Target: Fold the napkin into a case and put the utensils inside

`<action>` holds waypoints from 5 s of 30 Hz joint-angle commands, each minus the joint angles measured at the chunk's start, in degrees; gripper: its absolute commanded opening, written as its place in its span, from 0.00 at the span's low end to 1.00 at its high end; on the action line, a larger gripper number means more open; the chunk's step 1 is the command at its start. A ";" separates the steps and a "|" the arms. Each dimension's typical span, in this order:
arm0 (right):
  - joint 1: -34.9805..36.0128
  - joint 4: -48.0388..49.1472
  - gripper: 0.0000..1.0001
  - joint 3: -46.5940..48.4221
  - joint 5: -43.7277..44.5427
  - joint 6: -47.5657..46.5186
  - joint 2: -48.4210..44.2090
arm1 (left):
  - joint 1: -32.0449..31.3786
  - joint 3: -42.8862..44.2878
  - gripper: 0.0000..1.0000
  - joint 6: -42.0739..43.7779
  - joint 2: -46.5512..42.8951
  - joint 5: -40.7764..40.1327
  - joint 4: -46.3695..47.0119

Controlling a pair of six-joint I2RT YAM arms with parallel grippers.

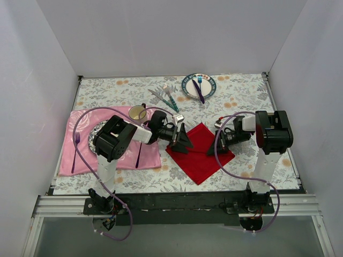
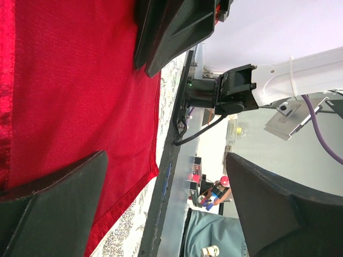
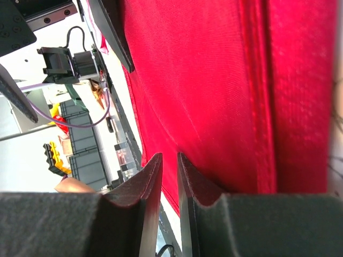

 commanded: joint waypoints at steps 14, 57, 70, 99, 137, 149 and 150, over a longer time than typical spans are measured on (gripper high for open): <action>-1.93 -0.54 0.48 0.32 11.79 -6.17 -5.00 | 1.53 -1.07 0.93 3.88 1.61 -4.86 -6.36; 2.03 7.29 0.99 -3.98 -9.92 5.62 -0.43 | 1.61 -2.56 0.94 3.18 1.61 -5.74 -6.00; -4.56 -14.86 0.99 -0.38 -10.01 -16.27 2.64 | 1.88 -2.74 0.94 3.53 1.70 -6.44 -6.71; -3.07 -30.26 0.32 8.58 -15.64 -26.41 -3.77 | -6.11 3.93 0.95 -3.23 -4.64 -4.59 3.48; -0.62 -9.87 0.01 13.50 4.04 -8.90 -8.34 | 1.26 9.12 0.62 33.75 -14.30 -17.69 -41.75; 5.71 -6.96 0.01 21.25 15.13 -10.38 -0.70 | 0.82 20.28 0.37 46.14 -4.02 -26.47 -56.44; 5.98 -7.05 0.01 20.46 15.83 -10.74 -0.78 | 0.82 22.20 0.36 46.68 -3.14 -27.18 -57.33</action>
